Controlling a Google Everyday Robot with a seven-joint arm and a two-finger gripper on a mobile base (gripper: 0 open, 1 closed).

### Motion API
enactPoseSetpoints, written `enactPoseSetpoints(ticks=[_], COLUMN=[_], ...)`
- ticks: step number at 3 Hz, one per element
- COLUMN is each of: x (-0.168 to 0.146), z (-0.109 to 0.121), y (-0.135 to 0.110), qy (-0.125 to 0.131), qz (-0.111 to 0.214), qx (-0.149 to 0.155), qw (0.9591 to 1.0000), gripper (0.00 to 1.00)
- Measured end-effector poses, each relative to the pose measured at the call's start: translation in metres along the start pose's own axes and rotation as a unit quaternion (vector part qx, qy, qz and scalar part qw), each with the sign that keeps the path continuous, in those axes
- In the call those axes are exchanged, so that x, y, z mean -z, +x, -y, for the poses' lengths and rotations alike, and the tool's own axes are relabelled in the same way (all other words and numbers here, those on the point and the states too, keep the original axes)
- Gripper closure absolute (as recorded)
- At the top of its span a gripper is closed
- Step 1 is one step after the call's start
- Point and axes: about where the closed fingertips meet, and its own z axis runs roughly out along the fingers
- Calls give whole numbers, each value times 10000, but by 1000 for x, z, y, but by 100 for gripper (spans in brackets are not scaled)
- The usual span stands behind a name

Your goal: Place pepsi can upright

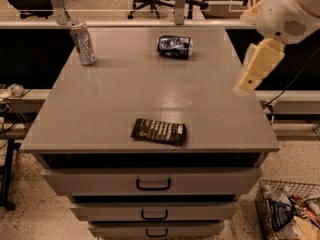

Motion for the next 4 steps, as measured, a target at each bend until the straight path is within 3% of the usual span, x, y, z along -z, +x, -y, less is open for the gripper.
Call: enactPoseSetpoints(ticks=[1,2,3,4], x=[-29,-67,-105,-140], z=[51,92,127,151], y=[-27,-51,-67,-77], qy=[229,345,423,454], qz=[373,503,531,737], qx=[1,-7,-218,-631], qw=[9990,9981,9975,9942], gripper=[0,0,0,0])
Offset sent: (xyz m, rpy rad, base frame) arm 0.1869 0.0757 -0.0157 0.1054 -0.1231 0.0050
